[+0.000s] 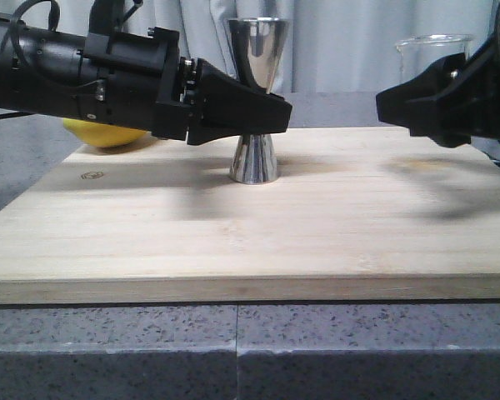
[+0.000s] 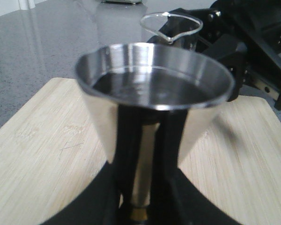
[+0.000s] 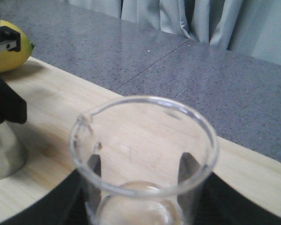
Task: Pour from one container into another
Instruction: 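Tilt the beaker upright and carry it back down with the right gripper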
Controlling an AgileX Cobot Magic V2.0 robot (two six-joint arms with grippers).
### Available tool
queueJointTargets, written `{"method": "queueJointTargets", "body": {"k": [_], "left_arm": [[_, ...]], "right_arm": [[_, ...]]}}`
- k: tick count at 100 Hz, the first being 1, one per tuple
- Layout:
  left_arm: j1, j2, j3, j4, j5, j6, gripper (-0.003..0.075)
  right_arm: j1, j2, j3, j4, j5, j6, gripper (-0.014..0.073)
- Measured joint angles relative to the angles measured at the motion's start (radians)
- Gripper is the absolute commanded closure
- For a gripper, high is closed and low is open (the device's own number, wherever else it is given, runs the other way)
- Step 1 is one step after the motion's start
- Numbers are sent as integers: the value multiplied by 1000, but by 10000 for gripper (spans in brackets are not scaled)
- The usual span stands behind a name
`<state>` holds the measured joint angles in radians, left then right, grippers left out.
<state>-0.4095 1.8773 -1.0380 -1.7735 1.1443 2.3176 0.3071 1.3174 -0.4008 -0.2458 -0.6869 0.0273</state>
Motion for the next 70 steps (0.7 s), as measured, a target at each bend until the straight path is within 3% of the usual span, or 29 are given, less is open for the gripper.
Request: {"method": "queueJointTargets", "body": {"k": [22, 70], "left_arm": [[0, 0, 0, 0, 0, 0, 739], [0, 0, 0, 0, 0, 0, 739]], "right_arm": [[-46, 78, 1, 33, -83, -15, 336], [-58, 141, 26, 35, -123, -13, 333]]}}
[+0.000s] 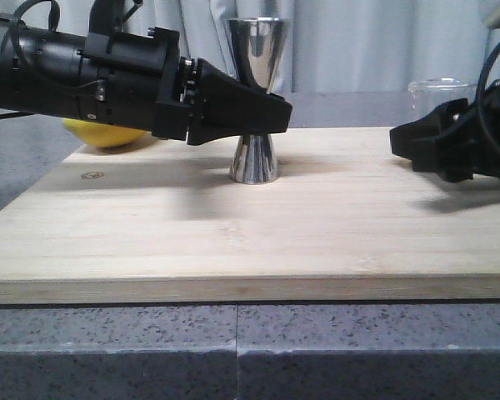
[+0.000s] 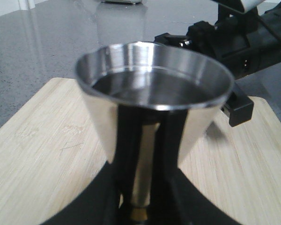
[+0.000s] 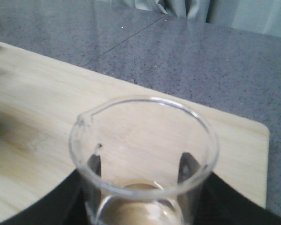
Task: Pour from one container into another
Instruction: 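Tilt the beaker upright and carry it back down with the right gripper, then set the beaker on the board and open the right gripper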
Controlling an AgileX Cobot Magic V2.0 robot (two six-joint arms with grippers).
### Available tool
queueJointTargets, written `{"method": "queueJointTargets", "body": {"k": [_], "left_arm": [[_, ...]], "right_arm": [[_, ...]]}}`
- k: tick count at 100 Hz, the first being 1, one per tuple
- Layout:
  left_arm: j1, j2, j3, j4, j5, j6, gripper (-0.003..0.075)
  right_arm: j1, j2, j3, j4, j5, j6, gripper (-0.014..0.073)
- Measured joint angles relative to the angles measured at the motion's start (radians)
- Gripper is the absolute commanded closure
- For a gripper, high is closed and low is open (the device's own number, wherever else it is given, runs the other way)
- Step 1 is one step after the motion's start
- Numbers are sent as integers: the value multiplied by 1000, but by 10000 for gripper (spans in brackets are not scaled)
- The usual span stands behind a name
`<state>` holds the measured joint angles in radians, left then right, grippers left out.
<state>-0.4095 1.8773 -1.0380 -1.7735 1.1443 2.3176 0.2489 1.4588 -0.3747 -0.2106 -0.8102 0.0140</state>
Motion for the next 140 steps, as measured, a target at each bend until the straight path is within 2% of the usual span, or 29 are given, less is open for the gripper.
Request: {"method": "queueJointTargets", "body": {"k": [14, 38, 54, 94, 122, 140], "left_arm": [[0, 0, 0, 0, 0, 0, 739], [0, 0, 0, 0, 0, 0, 739], [0, 0, 0, 0, 0, 0, 739], [0, 0, 0, 0, 0, 0, 739], [0, 0, 0, 0, 0, 0, 739], [0, 0, 0, 0, 0, 0, 739]], "right_arm": [[0, 2, 16, 0, -18, 0, 315], [0, 4, 27, 0, -27, 0, 149], [0, 4, 27, 0, -57, 0, 70], [0, -85, 27, 0, -61, 9, 60], [0, -311, 30, 0, 204, 91, 60], [0, -503, -22, 3, 509, 104, 60]]}}
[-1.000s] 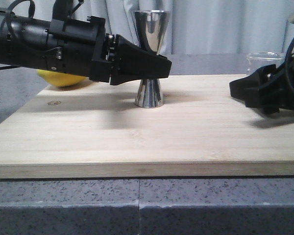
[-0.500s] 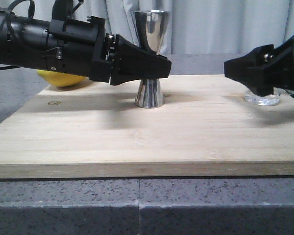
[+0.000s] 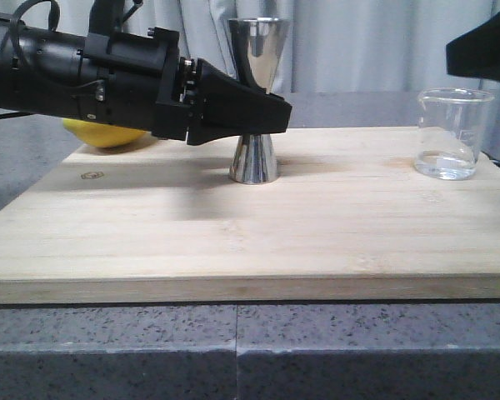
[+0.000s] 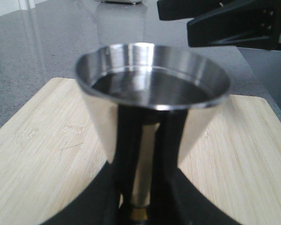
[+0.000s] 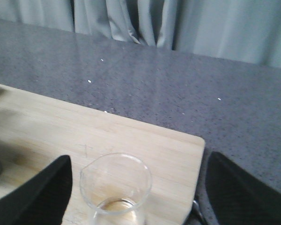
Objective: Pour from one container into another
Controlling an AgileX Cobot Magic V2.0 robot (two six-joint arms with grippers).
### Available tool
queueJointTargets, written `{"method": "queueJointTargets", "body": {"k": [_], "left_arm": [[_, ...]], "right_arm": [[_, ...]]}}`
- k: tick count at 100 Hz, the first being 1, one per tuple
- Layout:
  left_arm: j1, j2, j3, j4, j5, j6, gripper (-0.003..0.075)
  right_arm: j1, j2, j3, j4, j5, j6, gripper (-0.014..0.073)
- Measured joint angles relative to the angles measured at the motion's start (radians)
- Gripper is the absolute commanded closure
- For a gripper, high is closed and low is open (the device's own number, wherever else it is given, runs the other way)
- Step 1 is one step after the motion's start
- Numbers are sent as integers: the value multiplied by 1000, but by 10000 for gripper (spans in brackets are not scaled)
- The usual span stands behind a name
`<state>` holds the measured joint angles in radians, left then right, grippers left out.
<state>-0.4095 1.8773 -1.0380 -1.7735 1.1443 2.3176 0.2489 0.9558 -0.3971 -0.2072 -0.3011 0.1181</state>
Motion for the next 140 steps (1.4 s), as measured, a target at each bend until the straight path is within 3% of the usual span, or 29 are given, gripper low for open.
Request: {"method": "queueJointTargets", "body": {"k": [22, 36, 64, 84, 140], "left_arm": [[0, 0, 0, 0, 0, 0, 739], [0, 0, 0, 0, 0, 0, 739], [0, 0, 0, 0, 0, 0, 739], [0, 0, 0, 0, 0, 0, 739], [0, 0, 0, 0, 0, 0, 739]], "right_arm": [[0, -150, -139, 47, 417, 7, 62], [0, -213, -188, 60, 576, 7, 62], [-6, -306, -196, 111, 619, -1, 62], [-66, -332, -196, 136, 657, -1, 62], [-88, -381, -196, 92, 743, -25, 63]]}}
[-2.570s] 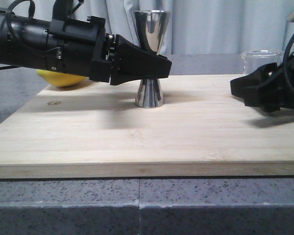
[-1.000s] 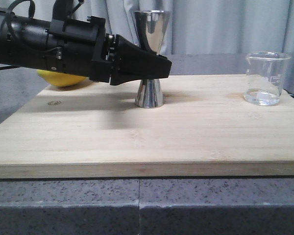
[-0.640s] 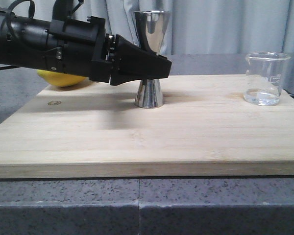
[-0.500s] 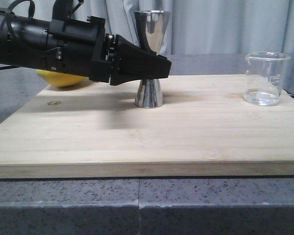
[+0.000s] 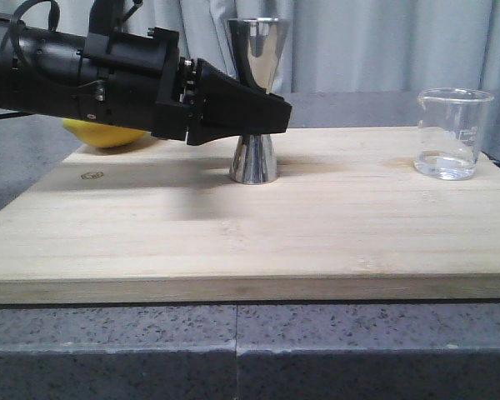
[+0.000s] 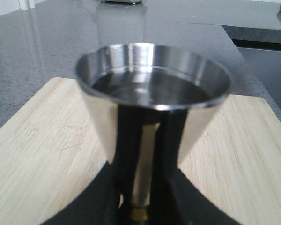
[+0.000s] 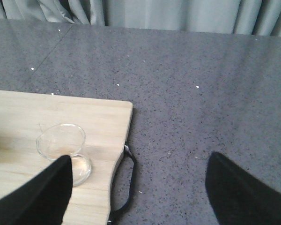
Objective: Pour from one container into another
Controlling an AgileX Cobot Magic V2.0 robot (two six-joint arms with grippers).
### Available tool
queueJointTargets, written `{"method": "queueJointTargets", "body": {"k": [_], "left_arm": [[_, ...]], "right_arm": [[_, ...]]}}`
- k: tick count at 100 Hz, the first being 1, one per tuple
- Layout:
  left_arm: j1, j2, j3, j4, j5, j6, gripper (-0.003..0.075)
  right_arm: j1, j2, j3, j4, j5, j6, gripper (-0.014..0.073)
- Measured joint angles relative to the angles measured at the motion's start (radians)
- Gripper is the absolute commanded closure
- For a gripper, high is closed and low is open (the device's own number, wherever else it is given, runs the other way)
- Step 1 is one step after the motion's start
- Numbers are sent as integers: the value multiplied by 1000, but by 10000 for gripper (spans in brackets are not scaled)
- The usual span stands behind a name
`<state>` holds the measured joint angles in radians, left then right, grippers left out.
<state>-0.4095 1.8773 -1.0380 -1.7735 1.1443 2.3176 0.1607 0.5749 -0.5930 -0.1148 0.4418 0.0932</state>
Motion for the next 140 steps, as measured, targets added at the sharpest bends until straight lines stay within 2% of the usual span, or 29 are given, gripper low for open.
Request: {"method": "queueJointTargets", "body": {"k": [11, 16, 35, 47, 140], "left_arm": [[0, 0, 0, 0, 0, 0, 739], [0, 0, 0, 0, 0, 0, 739], [0, 0, 0, 0, 0, 0, 739], [0, 0, 0, 0, 0, 0, 739], [0, 0, 0, 0, 0, 0, 739]], "right_arm": [[0, 0, 0, -1, 14, 0, 66], [0, 0, 0, -2, 16, 0, 92], [0, 0, 0, -4, 16, 0, 337], [0, 0, 0, -4, 16, 0, 410], [0, 0, 0, -6, 16, 0, 413]]}}
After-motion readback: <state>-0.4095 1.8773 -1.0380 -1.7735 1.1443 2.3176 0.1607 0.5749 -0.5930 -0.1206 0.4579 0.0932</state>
